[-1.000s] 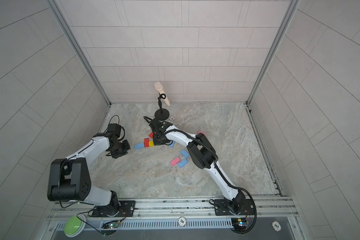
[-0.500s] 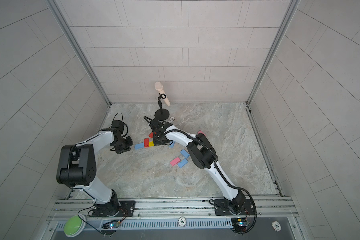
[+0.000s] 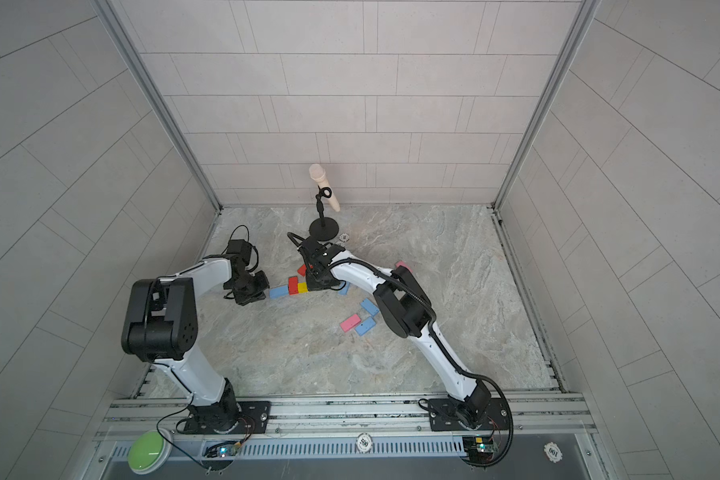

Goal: Assemble the letter t with building blocks
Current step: Adjust the building block at the center of the board.

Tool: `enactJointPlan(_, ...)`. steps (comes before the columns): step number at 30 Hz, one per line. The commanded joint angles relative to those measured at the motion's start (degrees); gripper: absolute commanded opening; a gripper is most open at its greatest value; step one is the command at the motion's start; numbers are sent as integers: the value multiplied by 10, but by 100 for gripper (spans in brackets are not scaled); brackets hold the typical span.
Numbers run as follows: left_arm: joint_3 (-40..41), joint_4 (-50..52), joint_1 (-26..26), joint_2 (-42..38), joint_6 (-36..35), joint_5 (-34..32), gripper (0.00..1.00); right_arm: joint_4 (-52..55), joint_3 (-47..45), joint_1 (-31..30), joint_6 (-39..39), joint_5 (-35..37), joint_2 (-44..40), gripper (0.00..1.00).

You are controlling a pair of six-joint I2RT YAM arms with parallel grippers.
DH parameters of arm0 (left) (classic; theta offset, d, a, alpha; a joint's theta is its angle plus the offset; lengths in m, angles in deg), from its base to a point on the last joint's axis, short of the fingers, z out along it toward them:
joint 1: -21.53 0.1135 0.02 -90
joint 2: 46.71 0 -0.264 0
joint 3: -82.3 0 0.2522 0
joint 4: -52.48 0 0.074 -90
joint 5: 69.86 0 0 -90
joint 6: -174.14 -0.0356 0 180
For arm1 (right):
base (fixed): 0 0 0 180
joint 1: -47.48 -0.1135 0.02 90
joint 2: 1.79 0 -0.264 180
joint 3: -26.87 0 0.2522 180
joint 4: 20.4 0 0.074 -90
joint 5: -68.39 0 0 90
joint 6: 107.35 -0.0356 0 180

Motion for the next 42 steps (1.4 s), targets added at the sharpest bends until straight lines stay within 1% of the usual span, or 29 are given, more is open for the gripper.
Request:
enactJointPlan(1,-16,-1,1,7,-5,3,0,5,-6,-3,-10,12,-7,4)
enactJointPlan(11,-19,-12,-15,18,-3,8,0,5,-6,-3,-12,13,-7,4)
enactJointPlan(28,-23,-18,-20,25,-2,-1,0,2,-4,-4,-15,11,-5,4)
enactJointPlan(42,-26,-25,-22,25,2,-3,3,2,-4,-5,-16,10,-5,4)
